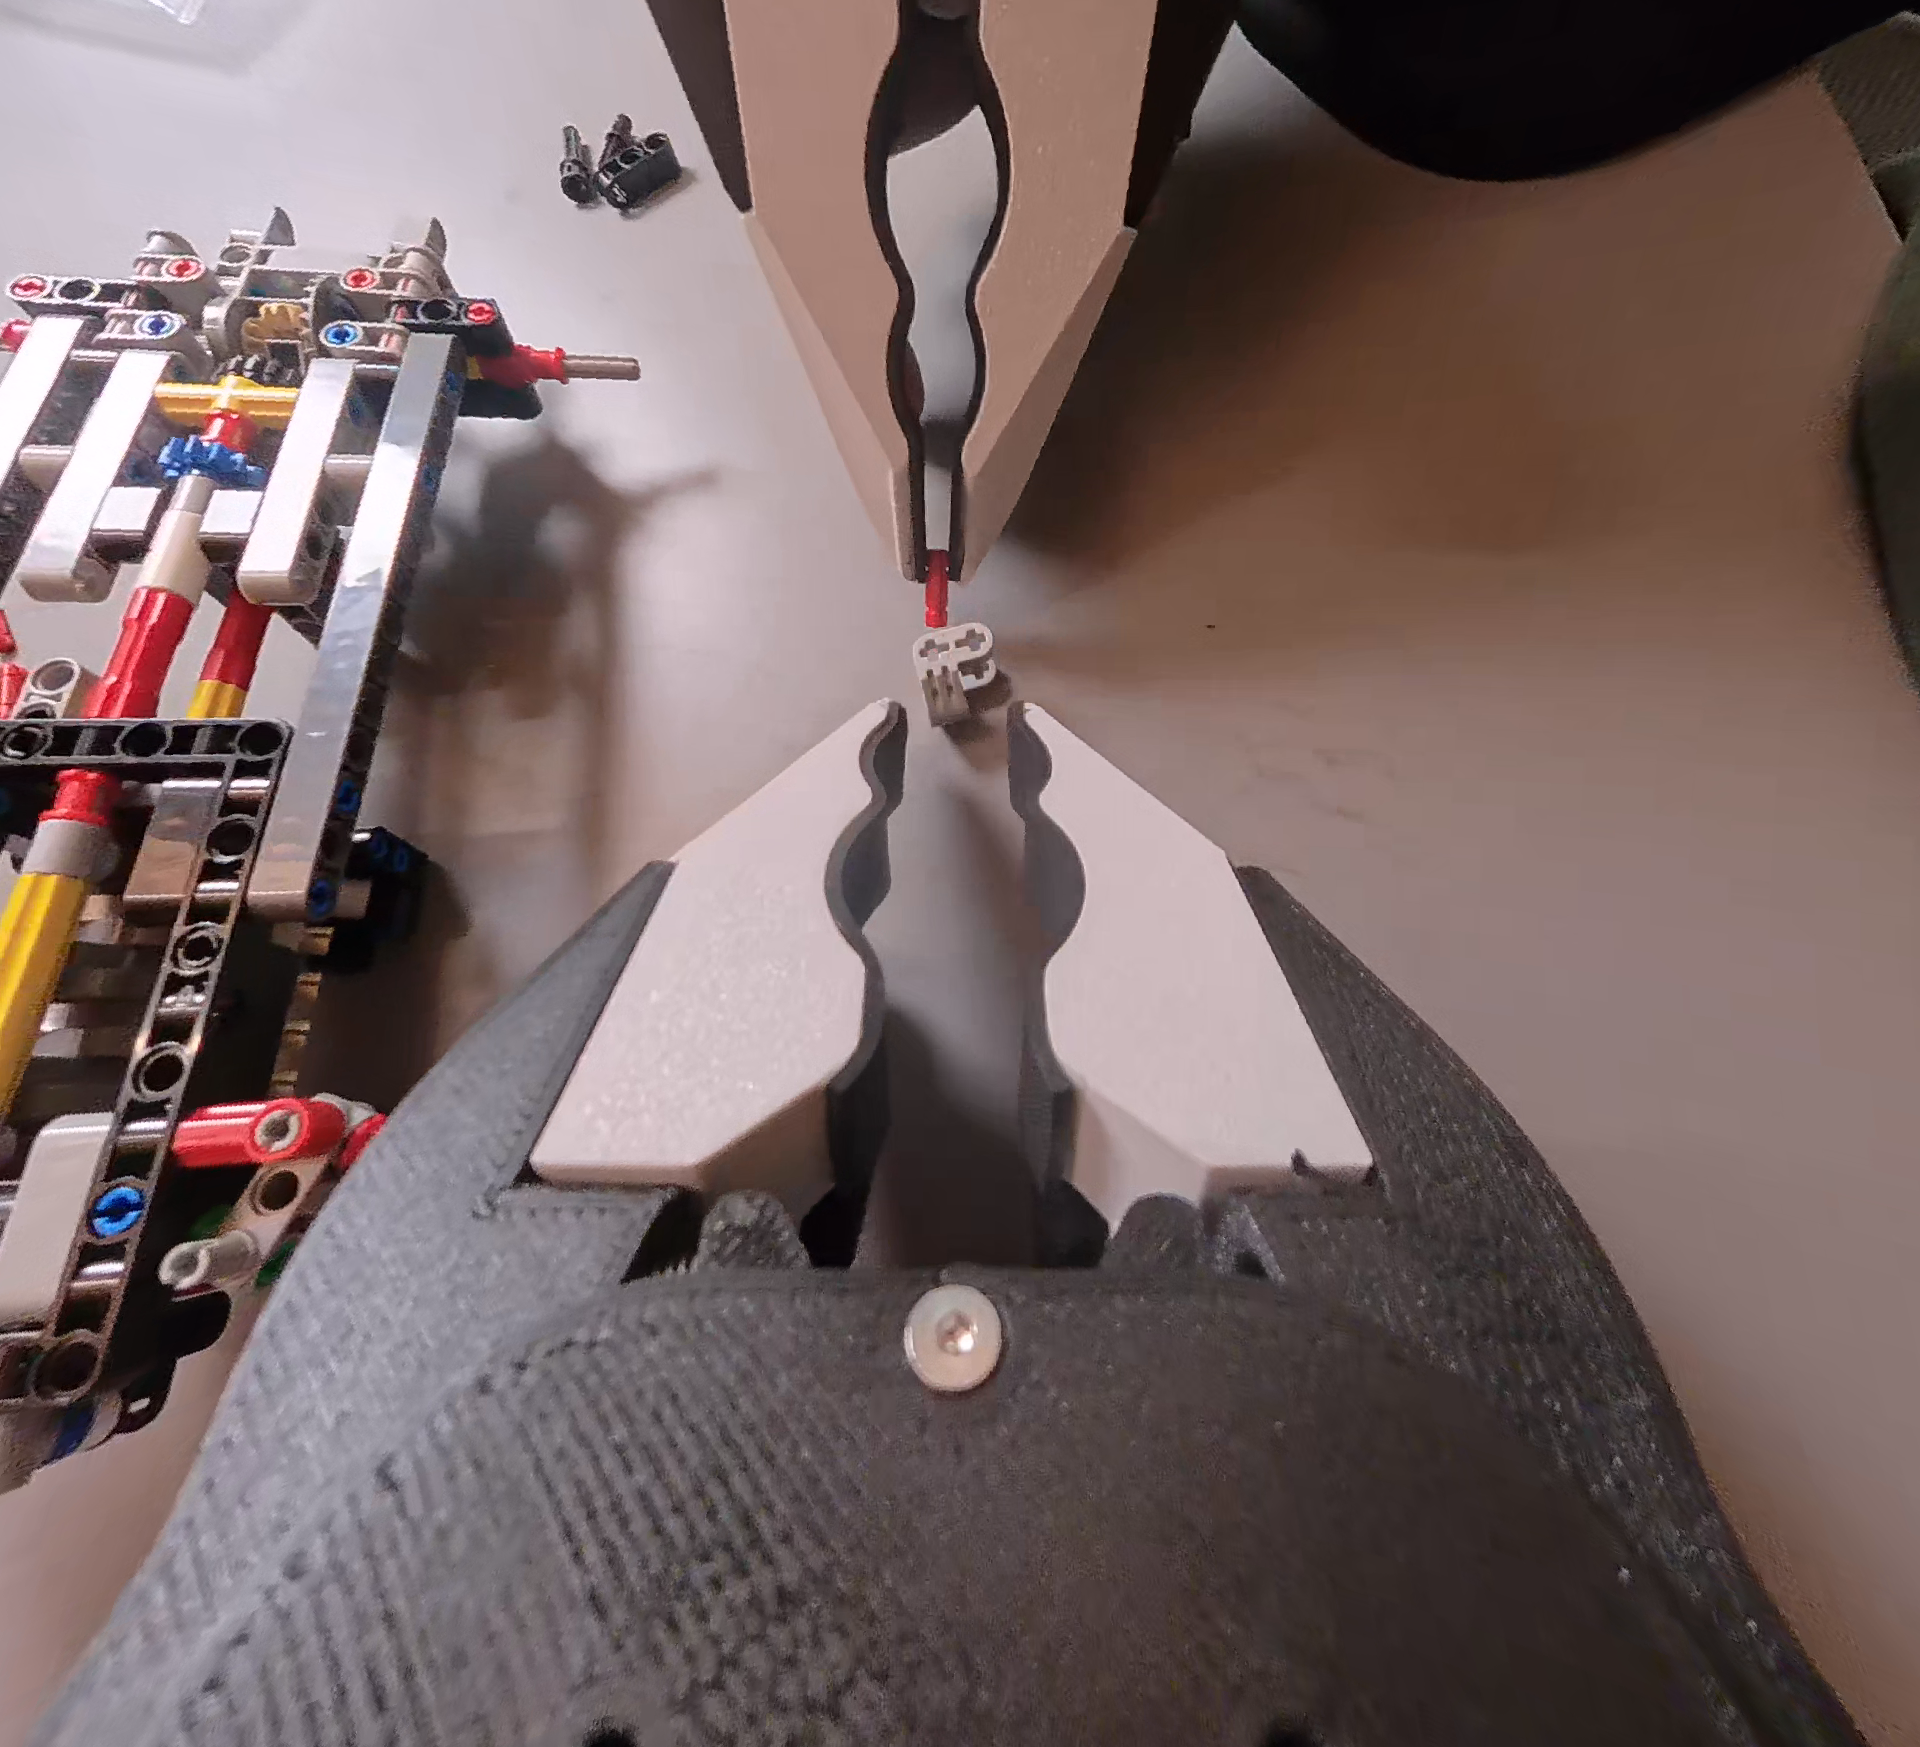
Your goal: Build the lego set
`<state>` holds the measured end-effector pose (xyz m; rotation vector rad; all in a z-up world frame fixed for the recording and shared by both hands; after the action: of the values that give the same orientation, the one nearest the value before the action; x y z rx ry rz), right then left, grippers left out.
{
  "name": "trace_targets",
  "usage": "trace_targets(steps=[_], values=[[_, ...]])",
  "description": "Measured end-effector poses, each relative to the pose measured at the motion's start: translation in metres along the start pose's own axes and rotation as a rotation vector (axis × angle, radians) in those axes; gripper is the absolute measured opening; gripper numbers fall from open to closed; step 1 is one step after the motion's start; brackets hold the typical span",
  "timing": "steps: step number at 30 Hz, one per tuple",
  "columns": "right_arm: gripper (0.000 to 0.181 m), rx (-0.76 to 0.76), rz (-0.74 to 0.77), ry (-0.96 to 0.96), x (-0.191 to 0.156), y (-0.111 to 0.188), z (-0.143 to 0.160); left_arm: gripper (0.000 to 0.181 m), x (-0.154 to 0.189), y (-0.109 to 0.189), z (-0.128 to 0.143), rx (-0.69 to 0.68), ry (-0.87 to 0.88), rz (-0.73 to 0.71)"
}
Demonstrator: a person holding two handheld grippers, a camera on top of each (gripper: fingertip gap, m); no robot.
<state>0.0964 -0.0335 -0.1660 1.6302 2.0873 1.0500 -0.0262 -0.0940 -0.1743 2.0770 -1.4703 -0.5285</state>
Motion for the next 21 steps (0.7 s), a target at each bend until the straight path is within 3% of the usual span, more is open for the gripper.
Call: trace_targets(steps=[21], values=[[0.001, 0.024, -0.042, 0.041, -0.016, -0.009, -0.014, 0.014, -0.003, 0.007, 0.005, 0.006, 0.026, -0.048]])
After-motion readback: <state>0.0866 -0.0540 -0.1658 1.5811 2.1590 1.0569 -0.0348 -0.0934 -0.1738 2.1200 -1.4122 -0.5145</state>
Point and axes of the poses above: each gripper's, where its closed fingertips meet, y back along the fingers, z out of its underside, x = y × z across the jaws, the point moved 8 cm from there along y, back along the fingers, and after that the axes turned 7 degrees about z, right-handed, at the moved point
